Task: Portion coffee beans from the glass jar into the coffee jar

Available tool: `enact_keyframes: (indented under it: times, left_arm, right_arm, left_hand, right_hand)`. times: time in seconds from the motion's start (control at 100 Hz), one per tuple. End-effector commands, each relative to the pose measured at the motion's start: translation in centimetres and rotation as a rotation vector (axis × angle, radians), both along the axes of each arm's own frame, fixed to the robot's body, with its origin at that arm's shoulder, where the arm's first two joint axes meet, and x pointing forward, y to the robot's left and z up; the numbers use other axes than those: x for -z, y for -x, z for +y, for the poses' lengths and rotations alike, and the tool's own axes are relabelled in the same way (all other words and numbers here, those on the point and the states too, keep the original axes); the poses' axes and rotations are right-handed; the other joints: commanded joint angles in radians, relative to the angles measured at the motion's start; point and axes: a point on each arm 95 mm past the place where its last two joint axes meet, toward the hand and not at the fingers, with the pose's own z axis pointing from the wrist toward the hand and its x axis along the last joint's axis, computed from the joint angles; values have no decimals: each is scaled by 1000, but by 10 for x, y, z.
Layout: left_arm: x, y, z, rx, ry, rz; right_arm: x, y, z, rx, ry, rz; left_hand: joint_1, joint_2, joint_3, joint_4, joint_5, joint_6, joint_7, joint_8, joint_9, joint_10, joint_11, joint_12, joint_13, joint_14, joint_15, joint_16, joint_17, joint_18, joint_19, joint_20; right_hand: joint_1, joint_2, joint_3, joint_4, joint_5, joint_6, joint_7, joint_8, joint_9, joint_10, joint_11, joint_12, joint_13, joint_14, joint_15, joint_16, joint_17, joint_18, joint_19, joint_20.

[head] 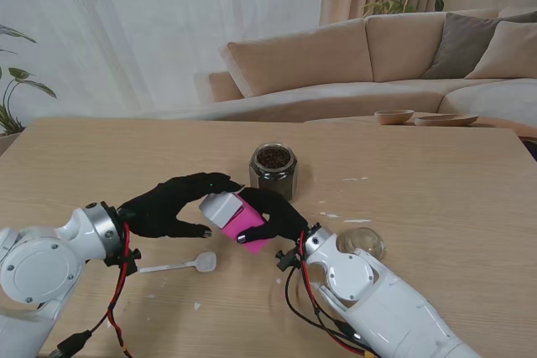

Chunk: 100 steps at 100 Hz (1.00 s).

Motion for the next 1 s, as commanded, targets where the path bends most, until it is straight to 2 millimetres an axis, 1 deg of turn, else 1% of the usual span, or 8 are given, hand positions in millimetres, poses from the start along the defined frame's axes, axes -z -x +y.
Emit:
enact_keyframes:
  times: [0.0,0.13,0.22,0.25,0.39,0.49,0.73,0.99]
  left_arm:
    - [0,2,1,9,-5,11]
    - [-1,2,2,-3,10,11]
    - [-1,3,2,-29,29,12]
    - [-1,3,2,-40,37,16]
    - [-1,5,1,-91,54,27]
    - [0,5,-2,-121,61,38]
    - [4,7,-9,-136,15,47]
    - [5,7,-14,-105,-16,41]
  right_arm:
    - [0,1,4,-16,-1,2]
    - [0,1,4,-15,1,6]
    - [0,1,4,-15,2,8]
    - [0,1,4,-15,2,8]
    - [0,1,4,-14,0,6]
    - [0,0,4,-12,-1,5]
    - [0,1,4,-11,-2,5]
    - [1,1,4,-12,-4,5]
  left_hand:
    - [-51,1,-48,12,-51,25,-81,-31,-38,-11,-44,2,-44,-22,-23,-22,-15,-28,-30,31]
    - [-119,13,-117,4,-48,92,-104,-136,-39,9,-53,-5,-44,-18,-23,-25,-14,-26,-47,39]
    - [-188,46,-154,-7,-48,168,-105,-151,-38,26,-47,1,-37,-12,-20,-23,-11,-20,-48,41]
    - [-198,83,-228,-4,-46,221,-94,-174,-31,40,-38,12,-32,-7,-19,-19,-7,-15,-55,51]
    - [-260,176,-361,-10,-36,392,-30,24,31,124,27,25,14,22,-5,0,15,20,-50,72]
    - [-292,215,-420,-10,55,442,-21,27,95,186,58,30,52,42,7,10,35,47,-47,76]
    - [-332,240,-430,-11,190,462,31,47,193,216,108,46,128,72,34,33,70,82,-27,90]
    - [-97,242,-367,24,169,412,61,125,175,171,150,71,127,49,29,56,70,81,-21,95]
  right_hand:
    - [262,209,301,44,128,-237,168,38,68,-106,82,26,63,-48,91,28,4,-12,30,11]
    - [263,209,302,44,128,-236,169,38,69,-106,82,26,63,-47,92,28,4,-12,30,11]
    - [263,208,301,44,127,-236,168,38,69,-106,82,26,62,-46,91,28,4,-12,30,11]
    - [262,209,302,44,127,-235,168,38,69,-106,82,26,63,-47,92,28,4,-12,30,11]
    - [262,209,302,44,128,-237,168,38,68,-107,82,26,63,-47,92,28,4,-12,30,11]
    - [262,209,302,44,128,-235,168,38,68,-107,82,26,63,-47,92,28,4,-12,30,11]
    - [263,208,303,44,128,-236,169,39,68,-106,82,26,63,-46,92,28,4,-12,30,11]
    - [263,209,304,44,128,-235,169,39,68,-106,82,26,63,-46,92,28,4,-12,30,11]
